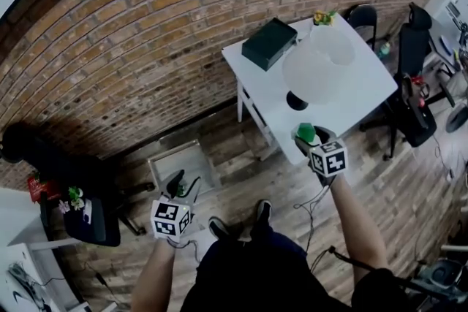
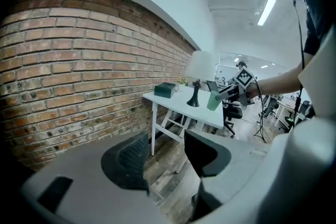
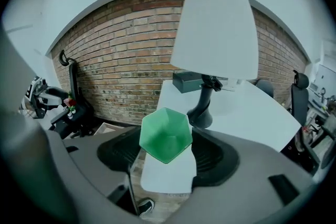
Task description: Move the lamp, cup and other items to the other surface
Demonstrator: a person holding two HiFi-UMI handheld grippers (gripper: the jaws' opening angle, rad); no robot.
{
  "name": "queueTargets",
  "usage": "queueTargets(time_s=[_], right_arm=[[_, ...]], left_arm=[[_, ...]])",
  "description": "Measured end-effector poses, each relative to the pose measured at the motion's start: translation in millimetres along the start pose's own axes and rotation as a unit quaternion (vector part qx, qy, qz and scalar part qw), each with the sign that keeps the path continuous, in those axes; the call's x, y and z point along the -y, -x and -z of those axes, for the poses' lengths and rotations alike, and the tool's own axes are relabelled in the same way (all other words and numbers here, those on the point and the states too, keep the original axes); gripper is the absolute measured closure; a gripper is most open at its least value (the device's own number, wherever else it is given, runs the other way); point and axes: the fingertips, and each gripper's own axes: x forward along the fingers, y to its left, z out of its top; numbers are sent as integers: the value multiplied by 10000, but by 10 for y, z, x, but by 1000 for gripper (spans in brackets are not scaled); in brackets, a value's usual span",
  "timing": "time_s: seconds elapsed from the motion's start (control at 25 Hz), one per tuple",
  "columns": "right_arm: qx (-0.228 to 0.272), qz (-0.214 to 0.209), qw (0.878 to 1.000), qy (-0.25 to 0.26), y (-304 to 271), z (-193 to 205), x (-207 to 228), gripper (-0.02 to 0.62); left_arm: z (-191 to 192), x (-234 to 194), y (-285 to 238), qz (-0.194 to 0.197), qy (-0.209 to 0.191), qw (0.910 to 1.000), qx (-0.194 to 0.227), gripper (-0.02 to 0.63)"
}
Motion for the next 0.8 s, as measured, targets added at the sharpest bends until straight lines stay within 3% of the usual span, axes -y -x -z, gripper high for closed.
queueTargets(time_s=[0.48,0.8], right_arm=[[-188,71,9994,-288,-131,78,1165,290],[-601,-114,9970,-465,-301,232,1394,287]], left_arm=[[-112,421,-609,-182,112,9997,-129,397],[-67,545,-709,-330,228,9991,-140,397]])
